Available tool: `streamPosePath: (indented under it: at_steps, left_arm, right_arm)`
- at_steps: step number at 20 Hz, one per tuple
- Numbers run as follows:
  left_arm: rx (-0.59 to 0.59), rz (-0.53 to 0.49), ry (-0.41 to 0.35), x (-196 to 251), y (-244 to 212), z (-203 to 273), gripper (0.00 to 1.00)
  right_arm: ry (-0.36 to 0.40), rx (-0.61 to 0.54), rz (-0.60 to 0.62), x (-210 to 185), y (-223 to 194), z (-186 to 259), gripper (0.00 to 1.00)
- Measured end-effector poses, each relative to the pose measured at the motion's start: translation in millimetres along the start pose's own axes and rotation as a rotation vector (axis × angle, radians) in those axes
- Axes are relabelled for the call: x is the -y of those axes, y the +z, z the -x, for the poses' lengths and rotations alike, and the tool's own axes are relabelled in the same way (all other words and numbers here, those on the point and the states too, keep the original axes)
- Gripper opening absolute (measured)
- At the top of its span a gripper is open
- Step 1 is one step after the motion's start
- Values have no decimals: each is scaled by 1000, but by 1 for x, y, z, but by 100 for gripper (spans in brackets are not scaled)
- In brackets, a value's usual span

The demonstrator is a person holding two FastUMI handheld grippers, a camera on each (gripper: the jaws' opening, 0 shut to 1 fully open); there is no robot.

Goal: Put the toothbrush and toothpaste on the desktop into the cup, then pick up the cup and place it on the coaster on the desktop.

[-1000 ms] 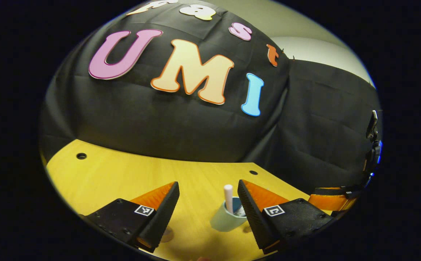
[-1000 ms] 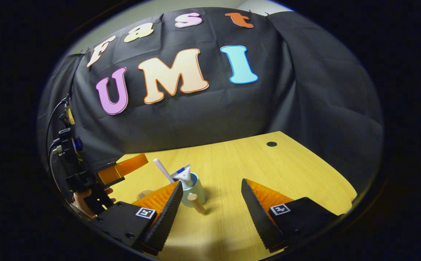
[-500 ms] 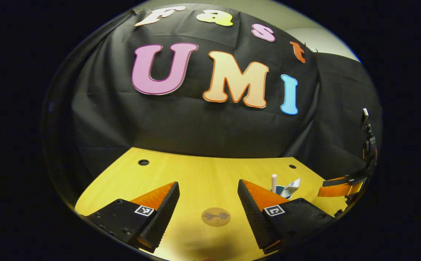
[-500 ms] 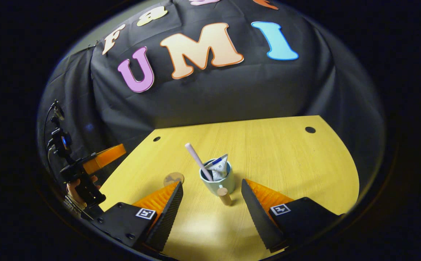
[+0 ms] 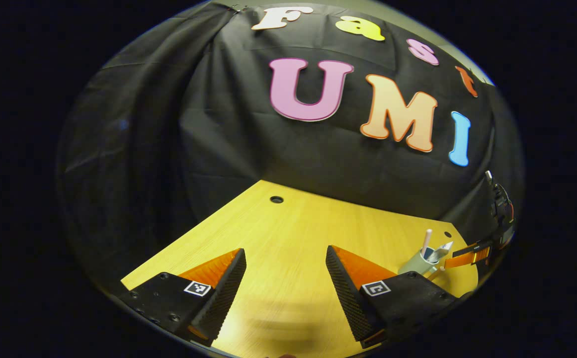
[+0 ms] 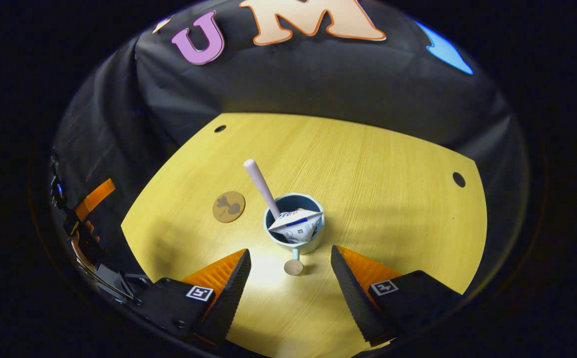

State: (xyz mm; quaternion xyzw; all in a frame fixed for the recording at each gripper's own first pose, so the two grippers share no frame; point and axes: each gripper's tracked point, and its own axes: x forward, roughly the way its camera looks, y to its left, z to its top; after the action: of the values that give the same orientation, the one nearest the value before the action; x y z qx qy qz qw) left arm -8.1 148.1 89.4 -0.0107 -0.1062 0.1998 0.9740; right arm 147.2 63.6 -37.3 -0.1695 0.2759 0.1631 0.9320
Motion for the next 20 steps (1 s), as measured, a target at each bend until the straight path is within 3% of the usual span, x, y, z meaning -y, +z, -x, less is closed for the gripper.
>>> streamPosePath:
  at_steps: [5,7,8,13,17,20]
  left_arm:
    - [-29,14,150,-51,-18,32,94]
    - [-44,40,174,-56,-24,38,94]
    - [-49,52,180,-58,-28,41,94]
    - [-80,52,166,-50,-38,41,94]
    - [-97,49,122,-34,-42,32,94]
    - [-95,48,96,-29,-39,23,94]
  right_arm:
    - [-7,-218,49,-1,-23,-35,98]
    - [-36,-285,56,2,-30,-50,97]
    - [-50,-306,57,4,-33,-55,89]
    - [-92,-385,20,16,-42,-73,87]
    - [-49,-437,-36,7,-46,-77,87]
    - [-92,-431,-1,16,-45,-77,87]
